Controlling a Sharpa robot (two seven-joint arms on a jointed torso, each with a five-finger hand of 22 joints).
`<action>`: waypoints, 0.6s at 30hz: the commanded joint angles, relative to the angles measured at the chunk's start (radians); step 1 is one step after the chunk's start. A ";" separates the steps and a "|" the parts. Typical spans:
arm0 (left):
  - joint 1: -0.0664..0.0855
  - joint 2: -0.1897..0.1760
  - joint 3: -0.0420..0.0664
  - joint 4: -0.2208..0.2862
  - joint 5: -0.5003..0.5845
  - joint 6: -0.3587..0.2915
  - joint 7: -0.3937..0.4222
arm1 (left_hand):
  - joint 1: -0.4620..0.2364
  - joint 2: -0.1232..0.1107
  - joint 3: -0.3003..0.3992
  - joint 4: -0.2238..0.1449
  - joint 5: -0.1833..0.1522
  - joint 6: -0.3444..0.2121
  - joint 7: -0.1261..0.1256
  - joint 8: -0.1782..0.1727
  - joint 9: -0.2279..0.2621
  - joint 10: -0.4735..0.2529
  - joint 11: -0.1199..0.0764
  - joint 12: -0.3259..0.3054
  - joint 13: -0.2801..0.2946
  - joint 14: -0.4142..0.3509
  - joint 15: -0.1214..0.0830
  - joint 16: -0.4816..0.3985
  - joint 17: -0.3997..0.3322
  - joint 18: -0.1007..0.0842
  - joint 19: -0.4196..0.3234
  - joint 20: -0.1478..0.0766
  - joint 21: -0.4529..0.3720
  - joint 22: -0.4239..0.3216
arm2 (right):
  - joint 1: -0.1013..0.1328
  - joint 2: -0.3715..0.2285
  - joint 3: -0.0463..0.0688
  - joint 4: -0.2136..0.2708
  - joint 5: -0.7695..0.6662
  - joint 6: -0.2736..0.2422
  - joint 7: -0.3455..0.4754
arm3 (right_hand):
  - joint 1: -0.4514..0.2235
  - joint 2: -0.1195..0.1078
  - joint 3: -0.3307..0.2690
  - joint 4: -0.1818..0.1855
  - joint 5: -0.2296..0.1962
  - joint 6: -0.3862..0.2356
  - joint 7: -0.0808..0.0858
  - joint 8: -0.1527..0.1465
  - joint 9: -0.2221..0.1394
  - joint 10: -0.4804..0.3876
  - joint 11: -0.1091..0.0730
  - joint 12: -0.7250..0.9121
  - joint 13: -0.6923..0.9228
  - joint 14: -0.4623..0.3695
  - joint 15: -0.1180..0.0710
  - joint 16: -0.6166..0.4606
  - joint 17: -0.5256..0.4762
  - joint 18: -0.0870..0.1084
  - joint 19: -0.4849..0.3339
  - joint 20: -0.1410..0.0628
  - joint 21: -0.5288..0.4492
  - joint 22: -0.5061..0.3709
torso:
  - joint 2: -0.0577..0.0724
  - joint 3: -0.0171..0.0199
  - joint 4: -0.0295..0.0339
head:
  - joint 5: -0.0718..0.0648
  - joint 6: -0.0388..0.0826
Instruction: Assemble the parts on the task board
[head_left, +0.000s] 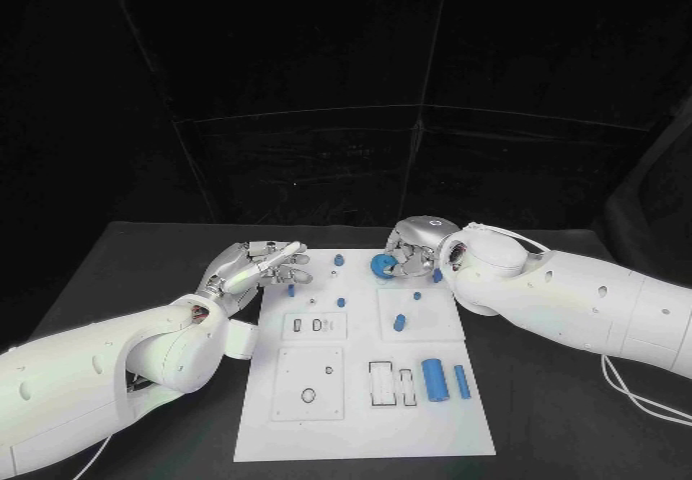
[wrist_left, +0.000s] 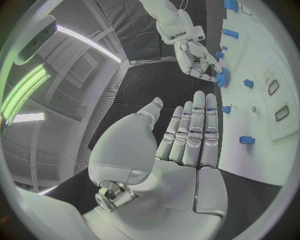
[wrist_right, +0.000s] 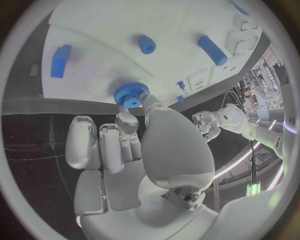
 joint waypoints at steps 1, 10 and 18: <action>0.001 0.000 0.001 0.001 -0.005 0.015 -0.004 | 0.004 0.005 0.001 -0.009 0.004 -0.002 0.007 -0.004 -0.002 -0.001 0.005 -0.006 -0.002 0.007 0.001 -0.007 0.002 0.005 0.009 0.000 -0.006 -0.002 | 0.002 0.003 0.001 0.028 -0.001 -0.111 -0.018 | -0.011 -0.006 0.014 0.004 0.022 0.016 -0.011 -0.004 0.004 0.009 0.000 0.008 0.005 0.061 -0.009 0.008 0.025 -0.018 0.010 0.000 0.007 0.008 | 0.000 -0.0013 0.0017 | 0.000 0.001; 0.001 0.000 0.001 0.001 -0.005 0.015 -0.004 | 0.006 0.006 0.002 -0.010 0.004 -0.002 0.007 -0.005 -0.002 0.000 0.005 -0.007 -0.001 0.007 0.001 -0.008 0.002 0.005 0.009 0.000 -0.006 -0.002 | 0.002 0.050 0.001 0.053 -0.010 -0.125 -0.028 | -0.006 -0.015 0.037 0.001 0.029 0.019 -0.011 -0.009 0.004 0.009 -0.001 0.005 0.006 0.061 -0.010 0.009 0.027 -0.019 0.012 -0.001 0.009 0.013 | 0.000 -0.0008 0.0008 | 0.007 -0.001; 0.001 0.002 0.001 0.001 -0.005 0.015 -0.004 | 0.008 0.007 0.002 -0.012 0.004 -0.002 0.007 -0.006 -0.002 0.000 0.005 -0.008 -0.001 0.007 0.001 -0.009 0.003 0.005 0.009 0.000 -0.007 -0.003 | 0.002 0.116 -0.005 0.014 -0.030 -0.087 -0.032 | -0.005 -0.023 0.052 -0.002 0.011 0.022 -0.011 -0.012 0.005 0.008 0.000 0.002 0.007 0.061 -0.010 0.009 0.027 -0.019 0.012 -0.001 0.010 0.014 | 0.001 -0.0004 0.0014 | 0.009 -0.004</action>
